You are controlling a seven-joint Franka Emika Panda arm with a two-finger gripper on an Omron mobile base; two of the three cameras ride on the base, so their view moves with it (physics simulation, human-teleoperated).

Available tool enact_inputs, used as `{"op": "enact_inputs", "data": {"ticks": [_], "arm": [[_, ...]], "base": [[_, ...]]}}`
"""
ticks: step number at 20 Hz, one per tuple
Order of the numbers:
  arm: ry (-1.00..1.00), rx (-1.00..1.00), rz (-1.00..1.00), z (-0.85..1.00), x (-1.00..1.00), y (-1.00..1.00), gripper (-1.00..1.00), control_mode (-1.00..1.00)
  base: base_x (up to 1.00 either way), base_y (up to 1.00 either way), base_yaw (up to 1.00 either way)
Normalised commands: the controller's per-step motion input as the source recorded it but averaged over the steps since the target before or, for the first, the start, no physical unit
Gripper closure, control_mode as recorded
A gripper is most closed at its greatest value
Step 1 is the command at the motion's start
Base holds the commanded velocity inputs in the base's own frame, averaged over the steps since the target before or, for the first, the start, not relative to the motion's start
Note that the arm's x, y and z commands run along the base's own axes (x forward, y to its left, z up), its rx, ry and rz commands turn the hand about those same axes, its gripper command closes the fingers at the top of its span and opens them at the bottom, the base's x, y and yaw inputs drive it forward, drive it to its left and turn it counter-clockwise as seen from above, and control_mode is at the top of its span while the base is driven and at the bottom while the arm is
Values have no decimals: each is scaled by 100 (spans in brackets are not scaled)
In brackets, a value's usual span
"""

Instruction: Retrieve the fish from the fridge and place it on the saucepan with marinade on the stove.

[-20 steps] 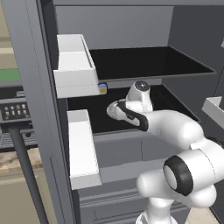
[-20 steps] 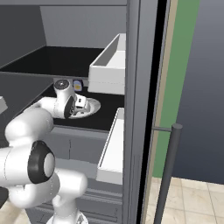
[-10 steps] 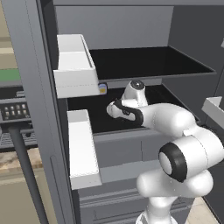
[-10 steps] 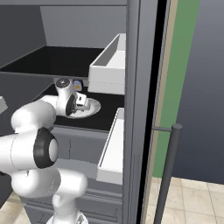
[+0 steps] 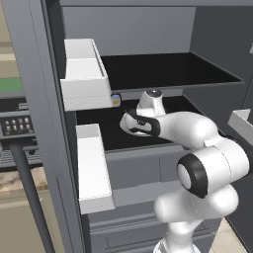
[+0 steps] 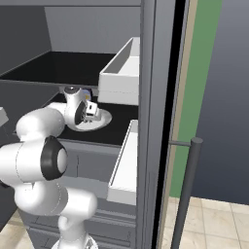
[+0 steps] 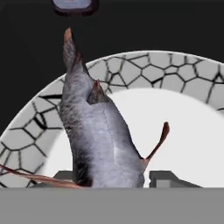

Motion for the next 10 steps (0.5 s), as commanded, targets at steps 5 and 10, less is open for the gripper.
{"op": "enact_inputs", "data": {"ticks": [5,10], "arm": [[0,0,0,0,1,0,100,-100],[0,0,0,0,0,0,100,-100]], "base": [[0,0,0],[0,0,0]]}}
